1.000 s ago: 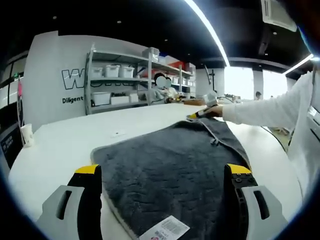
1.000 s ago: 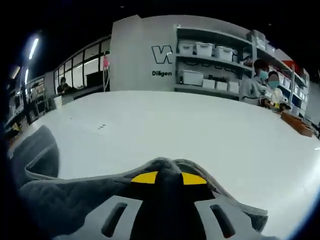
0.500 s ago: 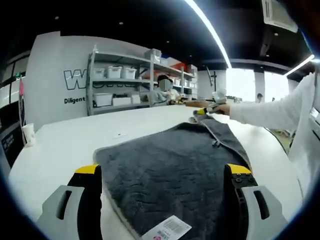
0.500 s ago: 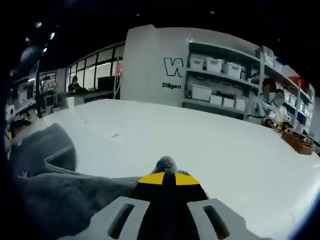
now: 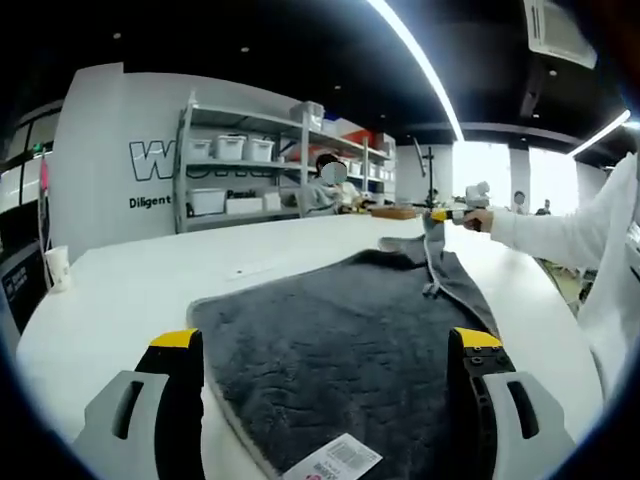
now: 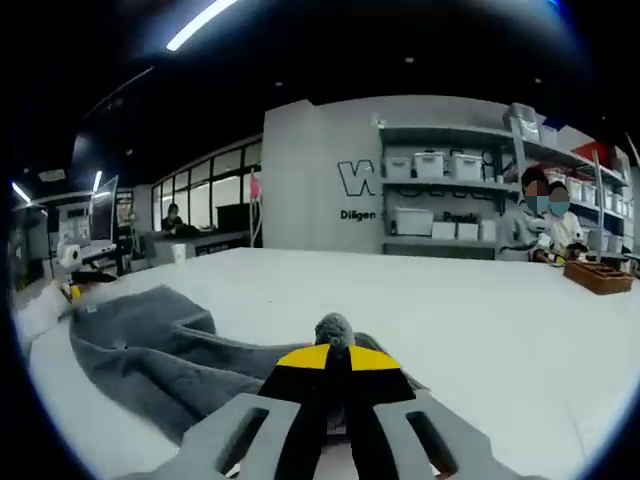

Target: Open the folded towel by lifting each exposed corner and separating the folded layers until the towel lies flat within the target outline without major curled edges

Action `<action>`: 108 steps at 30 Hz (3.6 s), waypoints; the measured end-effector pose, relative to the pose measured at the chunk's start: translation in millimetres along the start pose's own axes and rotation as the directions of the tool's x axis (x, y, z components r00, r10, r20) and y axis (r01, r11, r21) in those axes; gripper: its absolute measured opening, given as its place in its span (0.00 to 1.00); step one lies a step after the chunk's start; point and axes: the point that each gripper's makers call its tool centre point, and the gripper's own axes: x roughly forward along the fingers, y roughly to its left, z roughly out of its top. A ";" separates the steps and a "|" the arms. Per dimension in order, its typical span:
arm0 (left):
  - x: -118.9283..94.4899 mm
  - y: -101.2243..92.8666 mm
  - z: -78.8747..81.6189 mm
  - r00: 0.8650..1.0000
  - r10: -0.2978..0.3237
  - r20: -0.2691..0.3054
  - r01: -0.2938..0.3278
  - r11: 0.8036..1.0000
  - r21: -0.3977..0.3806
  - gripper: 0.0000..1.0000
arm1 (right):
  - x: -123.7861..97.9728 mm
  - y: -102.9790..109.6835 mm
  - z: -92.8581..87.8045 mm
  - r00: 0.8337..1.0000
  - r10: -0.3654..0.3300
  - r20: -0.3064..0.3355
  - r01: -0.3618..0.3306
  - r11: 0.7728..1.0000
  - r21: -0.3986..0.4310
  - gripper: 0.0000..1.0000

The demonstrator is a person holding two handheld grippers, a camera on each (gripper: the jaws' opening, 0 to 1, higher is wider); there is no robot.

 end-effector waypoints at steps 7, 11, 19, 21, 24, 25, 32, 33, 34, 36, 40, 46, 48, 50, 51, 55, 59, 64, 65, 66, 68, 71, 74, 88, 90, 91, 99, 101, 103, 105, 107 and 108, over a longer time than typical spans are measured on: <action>0.1 -3.1 1.1 1.000 -0.008 0.006 0.008 1.000 -0.001 1.00 | -31.4 -16.5 -25.3 0.999 -0.024 -0.033 0.025 0.999 0.030 0.00; 0.5 -2.6 0.8 1.000 -0.009 0.005 0.009 1.000 -0.003 1.00 | -44.1 -21.6 -38.7 0.997 -0.036 -0.073 0.039 0.999 0.029 0.00; -0.1 0.8 2.3 1.000 -0.006 0.011 0.006 1.000 -0.008 1.00 | -77.3 -4.6 -58.3 0.992 -0.012 -0.127 0.008 0.999 -0.035 0.00; -0.6 1.1 3.0 1.000 -0.004 0.014 0.004 1.000 -0.009 1.00 | -82.0 -6.1 -60.0 0.992 -0.012 -0.129 0.007 0.999 -0.037 0.00; -1.2 1.3 3.7 1.000 -0.002 0.018 0.002 1.000 -0.010 1.00 | -99.5 0.7 -59.3 0.993 -0.006 -0.121 0.002 1.000 -0.028 0.00; -1.3 1.1 3.6 1.000 0.000 0.017 0.001 1.000 -0.009 1.00 | -103.8 2.8 -57.6 0.994 -0.004 -0.112 0.001 1.000 -0.028 0.00; -1.8 -0.5 4.1 1.000 0.002 0.020 -0.002 1.000 -0.008 1.00 | -127.9 6.6 -61.6 0.996 -0.009 -0.092 0.008 1.000 -0.018 0.00; -1.8 -0.7 3.9 1.000 0.002 0.020 -0.002 1.000 -0.009 1.00 | -133.7 6.9 -64.7 0.996 -0.012 -0.092 0.011 1.000 -0.013 0.00; -1.9 -0.8 4.1 1.000 0.002 0.021 -0.002 1.000 -0.010 1.00 | -137.0 5.3 -66.2 0.996 -0.015 -0.091 0.015 1.000 -0.007 0.00; -2.3 -1.7 4.5 1.000 0.002 0.024 -0.002 1.000 -0.011 1.00 | -143.4 3.2 -68.7 0.996 -0.023 -0.088 0.024 1.000 0.001 0.00; -2.9 0.0 4.2 1.000 0.006 0.026 -0.005 1.000 -0.016 1.00 | -156.7 -3.8 -72.9 0.995 -0.046 -0.083 0.047 0.999 0.018 0.00; -3.0 0.0 3.6 1.000 0.007 0.026 -0.006 1.000 -0.020 1.00 | -170.7 -5.8 -81.9 0.994 -0.060 -0.088 0.065 0.996 0.055 0.00; -2.7 0.6 3.2 1.000 0.007 0.025 -0.006 1.000 -0.023 1.00 | -173.9 -4.8 -85.5 0.994 -0.062 -0.093 0.067 0.996 0.052 0.00; -2.6 0.8 2.8 1.000 0.007 0.024 -0.006 1.000 -0.023 1.00 | -177.5 -2.8 -87.7 0.993 -0.070 -0.095 0.073 0.997 0.031 0.00; -2.5 1.1 2.7 1.000 0.007 0.023 -0.007 1.000 -0.024 1.00 | -179.5 -1.7 -88.5 0.993 -0.072 -0.095 0.075 0.997 0.023 0.00; -2.3 0.6 2.2 1.000 0.007 0.022 -0.007 1.000 -0.026 1.00 | -188.0 2.8 -91.6 0.991 -0.084 -0.099 0.084 0.996 -0.005 0.00; -1.8 0.0 1.6 1.000 0.007 0.021 -0.006 1.000 -0.028 1.00 | -195.8 1.5 -96.8 0.990 -0.096 -0.104 0.096 0.995 -0.007 0.00; -1.2 0.0 1.3 1.000 0.003 0.019 -0.003 1.000 -0.027 1.00 | -202.7 -0.3 -104.0 0.990 -0.101 -0.102 0.104 0.994 0.021 0.00; -1.2 0.2 1.3 1.000 0.003 0.019 -0.003 1.000 -0.028 1.00 | -203.8 0.3 -105.2 0.990 -0.096 -0.100 0.099 0.995 0.028 0.00; -1.2 0.4 1.2 1.000 0.003 0.019 -0.003 1.000 -0.029 1.00 | -205.6 1.2 -106.2 0.991 -0.093 -0.096 0.097 0.995 0.036 0.00; -1.4 0.4 0.9 1.000 0.004 0.018 -0.003 1.000 -0.030 1.00 | -208.7 0.4 -105.9 0.991 -0.100 -0.088 0.104 0.994 0.035 0.00; -1.4 -1.0 1.3 1.000 0.001 0.020 0.000 1.000 -0.030 1.00 | -213.6 -0.7 -100.9 0.990 -0.124 -0.066 0.124 0.992 0.003 0.00; -1.5 -1.7 0.8 1.000 0.000 0.017 0.000 1.000 -0.031 1.00 | -219.4 0.0 -89.4 0.989 -0.144 -0.033 0.143 0.989 -0.026 0.02; -3.0 -1.4 2.2 1.000 0.004 0.018 -0.003 0.999 -0.032 1.00 | -249.6 -5.2 -26.8 0.955 -0.258 0.148 0.264 0.964 -0.018 0.28; -3.0 -1.6 2.3 1.000 0.003 0.019 -0.003 0.999 -0.032 1.00 | -247.8 -0.5 -21.2 0.955 -0.258 0.149 0.267 0.963 -0.039 0.32; -3.0 -2.0 2.3 1.000 0.003 0.019 -0.002 0.999 -0.032 1.00 | -246.8 1.2 -19.7 0.956 -0.254 0.147 0.263 0.964 -0.043 0.34; -3.5 -2.4 1.7 1.000 0.005 0.018 -0.004 1.000 -0.031 1.00 | -223.3 31.6 -9.0 0.979 -0.164 0.122 0.170 0.984 -0.047 0.54; -3.7 -2.3 1.8 1.000 0.004 0.018 -0.004 0.999 -0.032 1.00 | -217.3 38.7 -9.8 0.984 -0.145 0.099 0.152 0.986 -0.063 0.60; -4.0 -2.2 2.1 1.000 0.005 0.020 -0.004 1.000 -0.031 1.00 | -211.9 45.7 -10.4 0.988 -0.129 0.080 0.135 0.988 -0.079 0.66; -4.0 -1.7 2.4 1.000 0.005 0.020 -0.004 0.999 -0.032 1.00 | -206.7 53.2 -12.4 0.993 -0.106 0.053 0.111 0.989 -0.093 0.71; -3.9 -1.5 2.5 1.000 0.004 0.020 -0.003 0.999 -0.032 1.00 | -202.4 58.3 -14.1 0.995 -0.095 0.027 0.098 0.989 -0.114 0.75; -3.8 -1.5 2.5 1.000 0.004 0.019 -0.003 1.000 -0.031 1.00 | -199.6 62.8 -15.2 0.996 -0.087 0.009 0.088 0.987 -0.132 0.77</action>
